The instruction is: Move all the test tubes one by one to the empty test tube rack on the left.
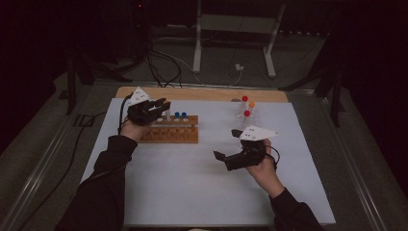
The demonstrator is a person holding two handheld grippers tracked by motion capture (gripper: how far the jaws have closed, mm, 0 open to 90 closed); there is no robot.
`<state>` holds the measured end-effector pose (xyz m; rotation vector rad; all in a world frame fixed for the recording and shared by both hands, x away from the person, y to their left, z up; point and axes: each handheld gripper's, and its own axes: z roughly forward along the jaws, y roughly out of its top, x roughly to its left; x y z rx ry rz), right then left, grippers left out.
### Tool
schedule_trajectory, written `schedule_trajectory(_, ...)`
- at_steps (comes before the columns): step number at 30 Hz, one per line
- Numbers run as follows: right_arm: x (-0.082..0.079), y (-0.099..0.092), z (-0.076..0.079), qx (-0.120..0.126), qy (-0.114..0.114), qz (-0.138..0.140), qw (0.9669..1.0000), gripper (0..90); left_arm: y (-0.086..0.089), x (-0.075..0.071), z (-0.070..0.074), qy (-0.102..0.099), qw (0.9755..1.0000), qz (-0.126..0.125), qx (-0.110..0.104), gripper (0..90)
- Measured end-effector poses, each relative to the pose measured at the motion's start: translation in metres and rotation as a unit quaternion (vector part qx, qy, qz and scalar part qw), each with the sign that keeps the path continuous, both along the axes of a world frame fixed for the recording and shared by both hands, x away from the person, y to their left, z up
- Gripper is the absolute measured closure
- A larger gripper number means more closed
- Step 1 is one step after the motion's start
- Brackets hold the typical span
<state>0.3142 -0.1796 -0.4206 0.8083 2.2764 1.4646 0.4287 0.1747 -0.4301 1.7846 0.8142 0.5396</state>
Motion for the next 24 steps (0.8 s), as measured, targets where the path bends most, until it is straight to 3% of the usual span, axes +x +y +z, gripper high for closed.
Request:
schedule_trajectory(6, 0.000, 0.000, -0.001, -0.003, 0.001, 0.003, 1.0000, 0.0, -0.002, 0.000, -0.015, 0.015, 0.9998, 0.003, 0.013, 71.6)
schedule_trajectory(15, 0.000, -0.001, -0.001, 0.001, 0.002, 0.007, 1.0000, 0.0, -0.003, -0.001, -0.025, 0.025, 0.9995, 0.003, 0.021, 71.5)
schedule_trajectory(22, 0.001, -0.003, 0.001, 0.003, 0.000, 0.005, 1.0000, 0.0, -0.002, -0.001, -0.024, 0.032, 0.9992, 0.002, 0.021, 70.9)
schedule_trajectory(24, 0.002, -0.004, 0.002, 0.005, -0.002, 0.004, 1.0000, 0.0, -0.001, -0.002, -0.022, 0.030, 0.9994, -0.005, 0.018, 67.2)
